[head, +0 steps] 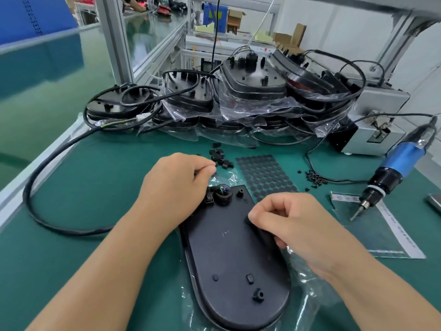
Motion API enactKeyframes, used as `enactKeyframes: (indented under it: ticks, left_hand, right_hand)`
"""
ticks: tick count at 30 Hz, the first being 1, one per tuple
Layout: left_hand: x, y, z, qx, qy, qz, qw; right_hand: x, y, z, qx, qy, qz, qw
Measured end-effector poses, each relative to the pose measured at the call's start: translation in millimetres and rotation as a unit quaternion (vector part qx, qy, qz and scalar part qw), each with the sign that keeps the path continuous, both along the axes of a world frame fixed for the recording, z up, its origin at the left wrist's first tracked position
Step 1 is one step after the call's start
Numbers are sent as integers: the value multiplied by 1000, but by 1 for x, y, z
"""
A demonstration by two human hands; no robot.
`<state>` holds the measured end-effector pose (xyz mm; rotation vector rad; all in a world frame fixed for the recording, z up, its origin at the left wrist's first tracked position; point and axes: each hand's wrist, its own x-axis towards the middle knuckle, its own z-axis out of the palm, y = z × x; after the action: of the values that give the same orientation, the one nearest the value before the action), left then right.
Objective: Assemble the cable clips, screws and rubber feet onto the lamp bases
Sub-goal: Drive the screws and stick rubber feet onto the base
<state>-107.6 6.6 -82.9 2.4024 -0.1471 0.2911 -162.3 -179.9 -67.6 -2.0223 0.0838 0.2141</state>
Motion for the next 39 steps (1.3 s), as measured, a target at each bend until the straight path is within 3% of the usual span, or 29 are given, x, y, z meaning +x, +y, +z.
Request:
enactKeyframes:
  ticks: [17,32,39]
  left_hand:
    - [-1,-2,0,16,3,1,1000]
    - [0,-1,-3,9,-5,5,1000]
    - [0,-2,-4,-4,-5,5,1000]
  right_hand:
    - [-2,-1,-2,-12,-17,3,1000]
    - [-7,3,-15,-85,-135,-12,987]
    - [7,-4,-12,-27,-49,6,998]
